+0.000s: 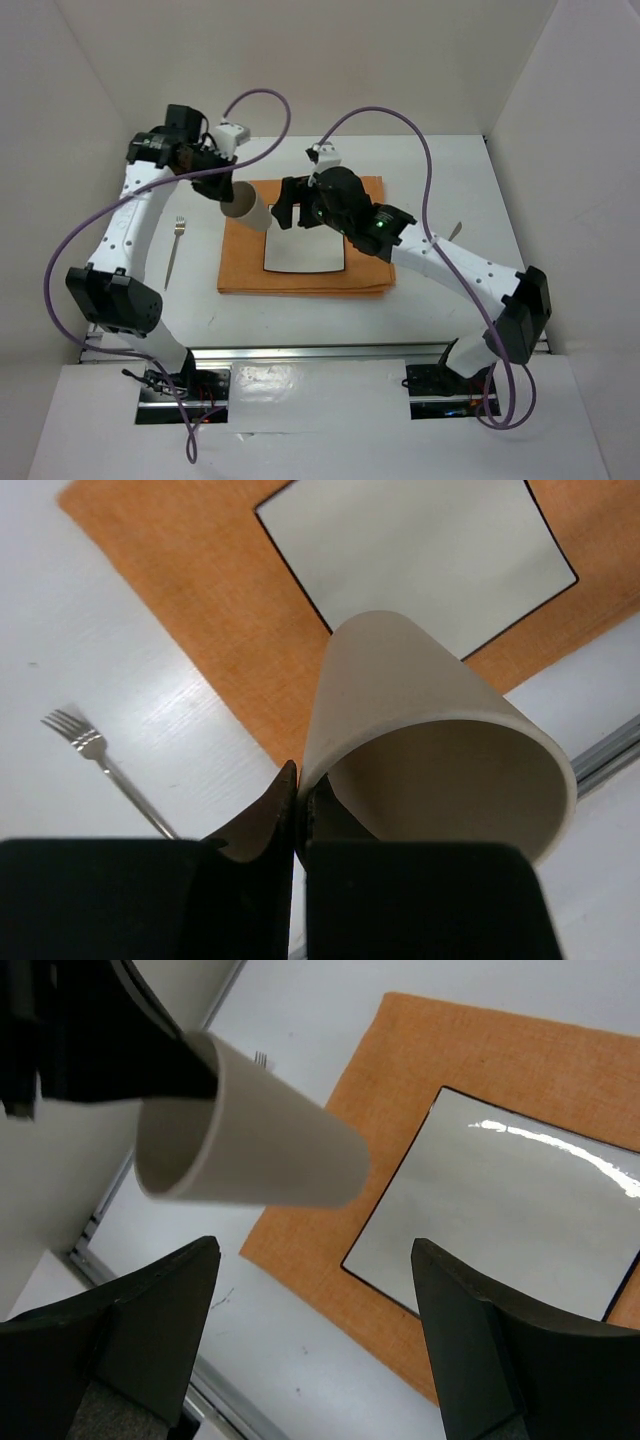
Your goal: Set the dinner table for one person
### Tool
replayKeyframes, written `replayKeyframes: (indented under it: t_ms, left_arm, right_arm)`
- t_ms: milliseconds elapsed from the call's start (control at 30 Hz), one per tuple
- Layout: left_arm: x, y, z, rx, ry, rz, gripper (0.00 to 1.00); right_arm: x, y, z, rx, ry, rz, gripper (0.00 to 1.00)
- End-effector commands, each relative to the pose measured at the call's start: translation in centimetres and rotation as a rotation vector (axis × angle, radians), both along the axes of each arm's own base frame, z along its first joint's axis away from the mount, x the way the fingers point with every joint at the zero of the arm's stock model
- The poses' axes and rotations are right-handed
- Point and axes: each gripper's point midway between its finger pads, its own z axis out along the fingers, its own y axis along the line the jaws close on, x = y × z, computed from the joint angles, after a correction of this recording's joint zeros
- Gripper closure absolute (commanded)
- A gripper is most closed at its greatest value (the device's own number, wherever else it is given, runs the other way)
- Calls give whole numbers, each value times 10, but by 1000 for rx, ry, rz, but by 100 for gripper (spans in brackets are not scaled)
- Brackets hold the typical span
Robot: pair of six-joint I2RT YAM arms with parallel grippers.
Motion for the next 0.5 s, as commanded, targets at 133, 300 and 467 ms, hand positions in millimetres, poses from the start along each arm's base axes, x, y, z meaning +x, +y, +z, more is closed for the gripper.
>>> replayKeyframes:
  t_ms: [133, 300, 467]
  left_arm:
    - [-3, -59, -19, 86, 30, -63, 100]
    - [-1, -71, -16, 102, 7, -57, 100]
    - [-2, -78, -14, 126, -21, -67, 100]
  right_arm:
    - [25, 20, 11, 49, -18, -70, 17]
    - [31, 14, -9, -4, 11, -118, 24]
    - [30, 10, -20, -31, 24, -130, 71]
